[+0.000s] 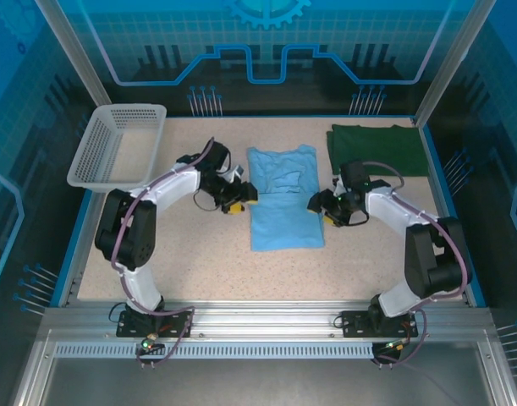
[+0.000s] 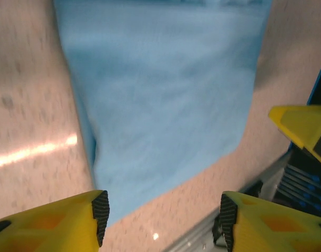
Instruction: Fold and stack the t-shirts
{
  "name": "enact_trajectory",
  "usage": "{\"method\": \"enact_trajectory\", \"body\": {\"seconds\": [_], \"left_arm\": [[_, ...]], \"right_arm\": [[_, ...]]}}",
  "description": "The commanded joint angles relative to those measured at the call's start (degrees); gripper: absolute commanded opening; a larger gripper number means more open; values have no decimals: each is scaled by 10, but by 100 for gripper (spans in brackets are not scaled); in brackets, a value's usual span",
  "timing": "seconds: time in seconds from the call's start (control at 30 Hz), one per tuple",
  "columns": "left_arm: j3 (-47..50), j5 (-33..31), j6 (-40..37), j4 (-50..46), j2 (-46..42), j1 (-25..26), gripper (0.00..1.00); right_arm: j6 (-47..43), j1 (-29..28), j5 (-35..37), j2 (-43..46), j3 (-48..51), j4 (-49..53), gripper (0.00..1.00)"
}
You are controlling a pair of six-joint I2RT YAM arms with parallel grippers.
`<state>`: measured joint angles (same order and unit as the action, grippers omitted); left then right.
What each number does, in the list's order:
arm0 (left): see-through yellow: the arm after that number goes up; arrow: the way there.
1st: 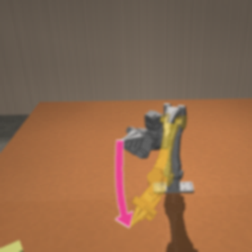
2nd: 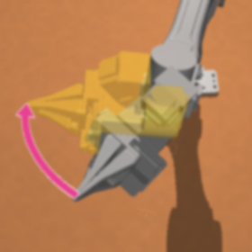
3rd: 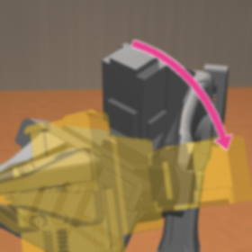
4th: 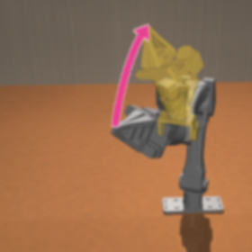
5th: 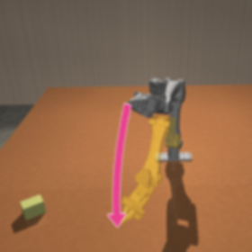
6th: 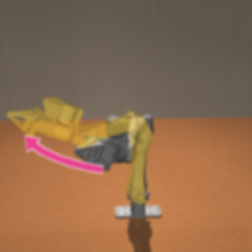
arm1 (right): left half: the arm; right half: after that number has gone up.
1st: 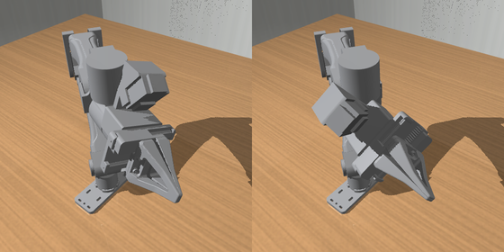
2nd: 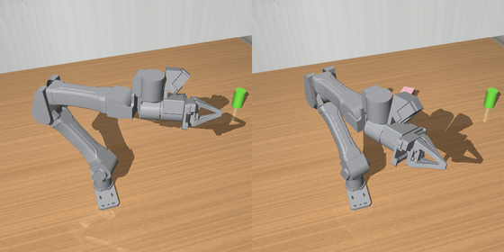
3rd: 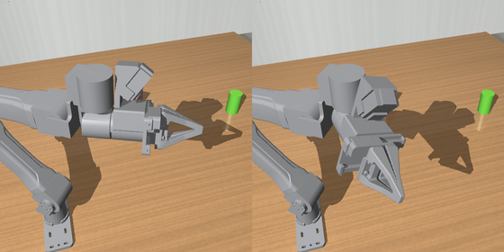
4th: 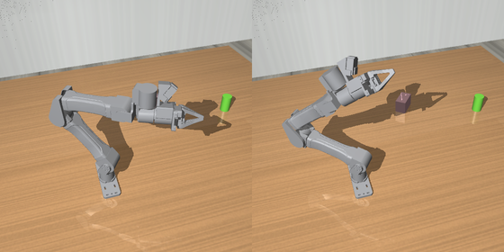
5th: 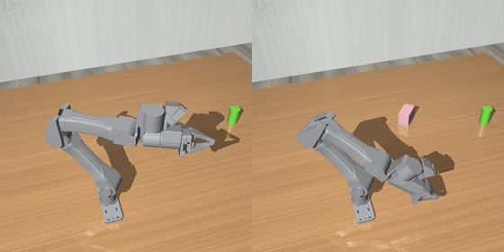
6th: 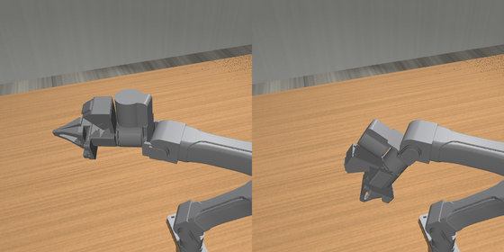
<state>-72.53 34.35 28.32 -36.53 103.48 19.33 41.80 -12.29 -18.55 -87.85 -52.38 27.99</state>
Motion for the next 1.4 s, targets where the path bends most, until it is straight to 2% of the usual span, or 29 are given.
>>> {"method": "enact_trajectory", "body": {"seconds": [0.0, 0.17, 0.37, 0.6, 0.7, 0.9, 1.0, 1.2, 1.37], "left_arm": [[84, 84, 13, 2, -17, 6, 56], [186, 108, 88, 104, -39, 39, 54], [234, 115, 180, 226, -16, 69, 53], [238, 76, 184, 242, 2, 69, 41], [225, 61, 183, 237, 11, 69, 33], [200, 32, 150, 192, 14, 69, 14], [187, 21, 136, 167, 16, 68, 0], [149, -13, 81, 72, -6, 69, 0], [179, 13, 37, -3, -48, 76, 0]], "right_arm": [[-63, 7, -2, 27, 51, 29, 61], [-87, 9, -6, 33, 90, 39, 60], [-79, 5, -47, 0, 106, 1, 52], [-84, 3, -49, -25, 96, -11, 42], [-86, 3, -42, -30, 90, -6, 36], [-85, 3, -29, -43, 84, 5, 9], [-88, 3, -21, -42, 79, 14, 0], [-111, 0, -15, -27, 59, 82, 0], [-115, -35, -32, 12, 105, 105, 0]]}}
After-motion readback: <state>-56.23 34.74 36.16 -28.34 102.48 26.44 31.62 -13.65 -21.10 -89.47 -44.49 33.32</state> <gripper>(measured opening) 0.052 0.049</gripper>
